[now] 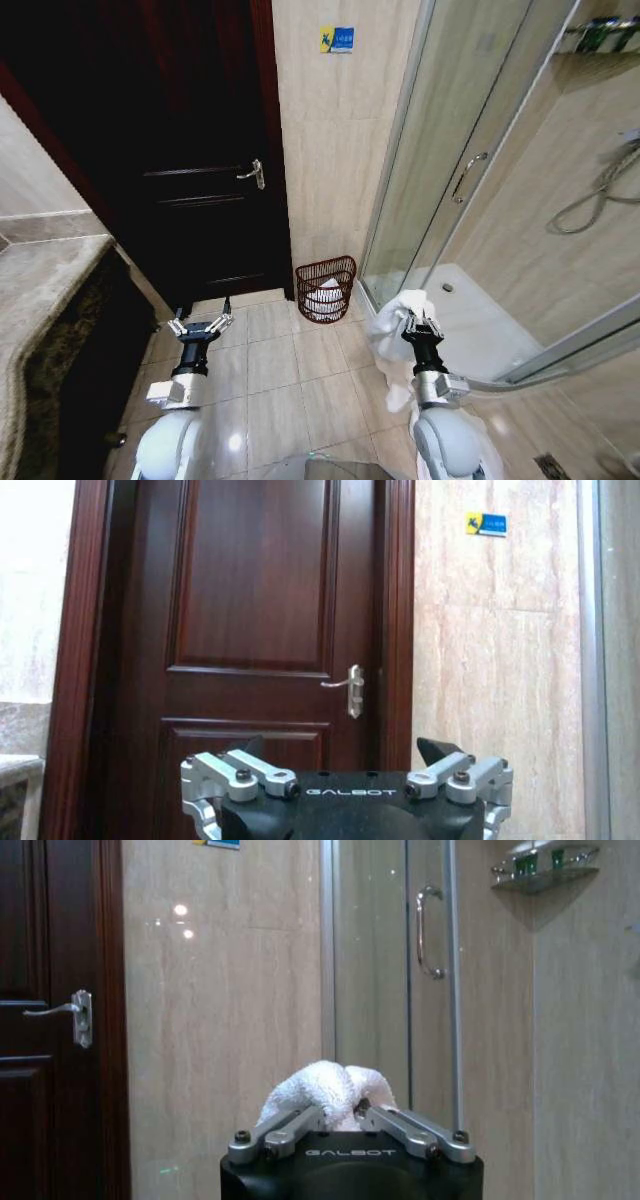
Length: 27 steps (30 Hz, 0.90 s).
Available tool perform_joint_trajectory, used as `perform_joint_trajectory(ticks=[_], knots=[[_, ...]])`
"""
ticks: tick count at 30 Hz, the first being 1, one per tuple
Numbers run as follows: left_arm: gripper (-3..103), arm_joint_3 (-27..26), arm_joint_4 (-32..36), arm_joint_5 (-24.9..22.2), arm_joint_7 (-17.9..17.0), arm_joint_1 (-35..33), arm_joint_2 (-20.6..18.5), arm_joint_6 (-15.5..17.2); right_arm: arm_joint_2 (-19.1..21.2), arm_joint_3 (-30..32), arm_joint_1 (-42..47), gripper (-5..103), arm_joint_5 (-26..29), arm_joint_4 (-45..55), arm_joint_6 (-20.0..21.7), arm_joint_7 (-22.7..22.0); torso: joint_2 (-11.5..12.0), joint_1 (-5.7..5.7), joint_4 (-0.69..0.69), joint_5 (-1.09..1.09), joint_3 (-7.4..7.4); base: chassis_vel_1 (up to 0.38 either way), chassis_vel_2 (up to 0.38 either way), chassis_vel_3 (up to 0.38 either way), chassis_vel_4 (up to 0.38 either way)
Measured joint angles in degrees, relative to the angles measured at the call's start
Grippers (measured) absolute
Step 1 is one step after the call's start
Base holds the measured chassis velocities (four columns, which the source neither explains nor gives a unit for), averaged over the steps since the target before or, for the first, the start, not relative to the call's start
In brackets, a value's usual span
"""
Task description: Discard the used towel into the hamper.
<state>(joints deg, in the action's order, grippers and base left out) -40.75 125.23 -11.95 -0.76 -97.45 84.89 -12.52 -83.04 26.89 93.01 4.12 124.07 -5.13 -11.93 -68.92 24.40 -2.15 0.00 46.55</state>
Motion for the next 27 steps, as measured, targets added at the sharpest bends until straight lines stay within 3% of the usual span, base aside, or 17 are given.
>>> perform_joint_trajectory(ticks=[27], knots=[[100, 0.45, 0.71, 0.01, 0.01, 0.24, -0.23, 1.94, -0.07, -0.39, -1.07, 5, 0.36, -0.56, -0.06, -0.11, 0.0, 0.02, -0.01, -0.01, 0.01, -0.094, 0.086, 0.084, -0.084]])
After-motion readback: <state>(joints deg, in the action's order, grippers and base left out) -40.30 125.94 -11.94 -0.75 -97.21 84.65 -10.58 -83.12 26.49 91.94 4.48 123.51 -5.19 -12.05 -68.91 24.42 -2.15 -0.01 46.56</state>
